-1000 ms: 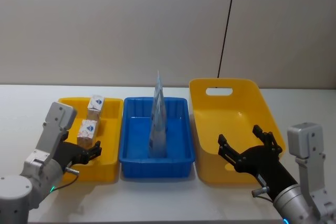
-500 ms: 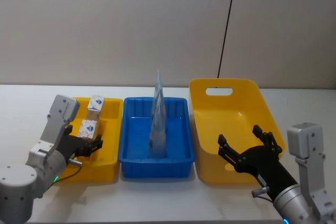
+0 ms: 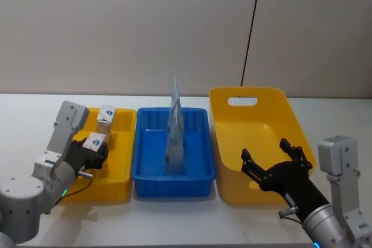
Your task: Bimanual collaborative sorting of washing and personal care products
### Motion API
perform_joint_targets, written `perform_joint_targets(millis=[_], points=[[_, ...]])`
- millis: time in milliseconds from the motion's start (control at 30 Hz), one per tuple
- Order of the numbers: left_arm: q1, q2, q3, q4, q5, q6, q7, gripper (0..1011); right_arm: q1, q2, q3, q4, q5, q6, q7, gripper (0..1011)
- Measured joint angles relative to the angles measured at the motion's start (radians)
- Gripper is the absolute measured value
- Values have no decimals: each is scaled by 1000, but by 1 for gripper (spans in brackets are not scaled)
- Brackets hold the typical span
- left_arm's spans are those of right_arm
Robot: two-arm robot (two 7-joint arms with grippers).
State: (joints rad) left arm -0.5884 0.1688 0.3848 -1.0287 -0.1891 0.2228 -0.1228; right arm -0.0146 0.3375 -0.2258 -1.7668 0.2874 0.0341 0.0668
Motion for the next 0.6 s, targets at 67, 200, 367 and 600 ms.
perform_joint_targets(millis=[67,200,367,600], points=[[-3,-2,-1,3,0,0,-2,474,0,0,0,0,0,0,0,1000],[-6,-3,-3,2,5,4,-4,390,0,0,0,0,0,0,0,1000],[-6,0,-2,-18,14,11,-8,374,0,0,0,0,0,0,0,1000],[-3,29,5,-77,31,16,-32,374,0,0,0,0,0,0,0,1000]])
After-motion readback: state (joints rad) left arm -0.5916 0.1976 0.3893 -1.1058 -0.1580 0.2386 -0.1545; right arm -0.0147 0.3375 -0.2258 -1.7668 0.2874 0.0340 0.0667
